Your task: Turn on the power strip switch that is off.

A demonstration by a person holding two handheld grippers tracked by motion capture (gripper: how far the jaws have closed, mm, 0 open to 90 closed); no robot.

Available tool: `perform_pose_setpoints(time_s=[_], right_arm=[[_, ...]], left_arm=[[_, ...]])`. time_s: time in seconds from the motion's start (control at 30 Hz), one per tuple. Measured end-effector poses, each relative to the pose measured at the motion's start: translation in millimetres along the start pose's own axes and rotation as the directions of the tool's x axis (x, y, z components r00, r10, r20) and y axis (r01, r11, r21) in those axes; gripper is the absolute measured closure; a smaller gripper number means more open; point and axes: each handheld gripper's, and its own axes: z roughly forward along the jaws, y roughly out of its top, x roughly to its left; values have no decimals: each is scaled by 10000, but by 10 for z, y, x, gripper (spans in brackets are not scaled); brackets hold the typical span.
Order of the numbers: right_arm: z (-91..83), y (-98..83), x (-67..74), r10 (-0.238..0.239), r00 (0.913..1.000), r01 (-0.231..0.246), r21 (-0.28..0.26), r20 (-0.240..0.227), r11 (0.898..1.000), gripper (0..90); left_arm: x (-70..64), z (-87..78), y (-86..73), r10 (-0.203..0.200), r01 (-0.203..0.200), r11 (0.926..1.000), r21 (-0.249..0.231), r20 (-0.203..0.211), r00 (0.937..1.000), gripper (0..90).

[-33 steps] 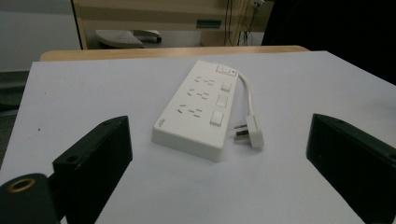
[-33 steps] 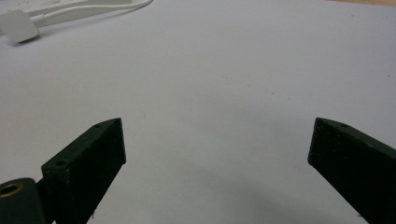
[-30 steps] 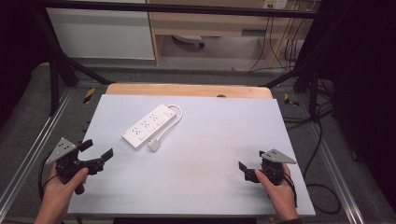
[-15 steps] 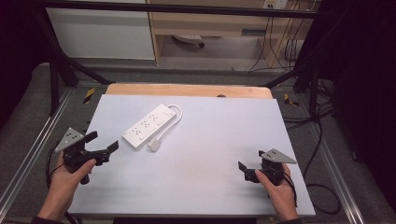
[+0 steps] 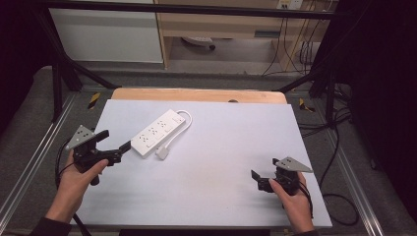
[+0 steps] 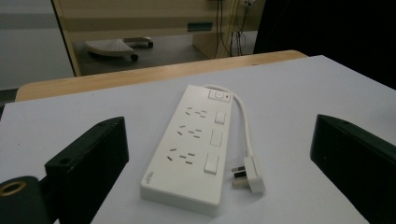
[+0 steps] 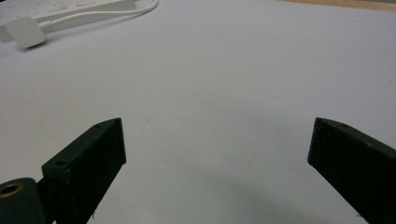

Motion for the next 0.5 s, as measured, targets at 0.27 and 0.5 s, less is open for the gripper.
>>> perform_pose_setpoints(time_s=[0.27,0.5], right_arm=[[6,2,-5,93,9999,-93,-53,-50,9999,46],[2,5,-2,60,10000,-60,-69,-29,10000,46]], left_arm=[[-43,93,133,239,-239,9997,5,68,9997,47],[-62,220,225,317,-318,9994,126,81,9995,49]])
